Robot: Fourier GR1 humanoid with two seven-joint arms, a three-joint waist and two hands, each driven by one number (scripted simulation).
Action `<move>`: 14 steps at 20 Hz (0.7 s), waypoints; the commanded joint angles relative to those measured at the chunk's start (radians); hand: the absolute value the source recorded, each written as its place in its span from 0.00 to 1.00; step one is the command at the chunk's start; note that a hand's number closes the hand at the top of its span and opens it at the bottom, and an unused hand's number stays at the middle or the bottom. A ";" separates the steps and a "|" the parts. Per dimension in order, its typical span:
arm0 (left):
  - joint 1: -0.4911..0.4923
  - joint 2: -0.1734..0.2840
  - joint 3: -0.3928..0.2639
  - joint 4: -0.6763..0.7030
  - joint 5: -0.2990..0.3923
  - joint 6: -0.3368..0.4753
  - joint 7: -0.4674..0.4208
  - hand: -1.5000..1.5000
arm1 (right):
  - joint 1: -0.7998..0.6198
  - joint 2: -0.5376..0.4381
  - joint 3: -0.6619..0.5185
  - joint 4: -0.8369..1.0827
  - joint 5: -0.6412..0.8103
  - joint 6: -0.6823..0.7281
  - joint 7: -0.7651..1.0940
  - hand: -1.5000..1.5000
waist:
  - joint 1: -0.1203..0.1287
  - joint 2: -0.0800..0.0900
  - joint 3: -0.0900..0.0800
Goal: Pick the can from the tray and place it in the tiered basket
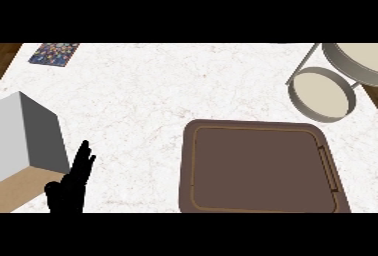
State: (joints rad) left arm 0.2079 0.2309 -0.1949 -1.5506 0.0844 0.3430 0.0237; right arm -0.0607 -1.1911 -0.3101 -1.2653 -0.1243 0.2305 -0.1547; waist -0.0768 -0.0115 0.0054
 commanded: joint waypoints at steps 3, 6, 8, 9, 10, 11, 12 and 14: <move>-0.088 -0.006 -0.001 0.076 -0.007 -0.032 0.032 0.50 | 0.030 -0.163 -0.235 0.169 -0.062 0.161 -0.161 1.00 | 0.043 0.008 -0.005; -0.093 -0.008 0.009 0.142 -0.017 -0.057 -0.028 0.50 | 0.028 -0.173 -0.278 0.223 -0.029 0.175 -0.172 1.00 | 0.063 0.011 -0.006; -0.102 -0.054 -0.038 0.110 -0.047 -0.030 0.014 0.50 | -0.024 -0.153 -0.253 0.188 -0.033 0.164 -0.088 1.00 | 0.073 0.011 -0.006; -0.113 0.007 0.024 0.090 -0.005 -0.079 0.032 0.50 | -0.061 -0.156 -0.217 0.233 -0.014 0.171 -0.106 1.00 | 0.084 0.013 -0.005; -0.125 -0.034 0.017 0.159 -0.018 -0.064 -0.017 0.50 | -0.024 -0.160 -0.266 0.178 -0.023 0.188 -0.085 1.00 | 0.070 0.011 -0.006; -0.082 -0.046 -0.029 0.091 -0.044 -0.043 0.007 0.50 | -0.126 -0.189 -0.192 0.252 -0.018 0.183 -0.063 1.00 | 0.097 0.016 -0.005; -0.122 -0.066 -0.034 0.109 -0.063 -0.019 0.022 0.50 | -0.170 -0.190 -0.159 0.237 -0.017 0.159 -0.006 1.00 | 0.102 0.017 -0.006; -0.163 -0.055 -0.005 0.173 -0.051 -0.052 -0.007 0.50 | -0.232 -0.185 -0.133 0.237 -0.028 0.159 0.051 1.00 | 0.101 0.018 -0.006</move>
State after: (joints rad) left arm 0.0993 0.1917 -0.2078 -1.4643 0.0431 0.2986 0.0034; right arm -0.1834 -1.3626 -0.4894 -1.0423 -0.1439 0.3919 -0.1957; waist 0.0126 -0.0031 0.0044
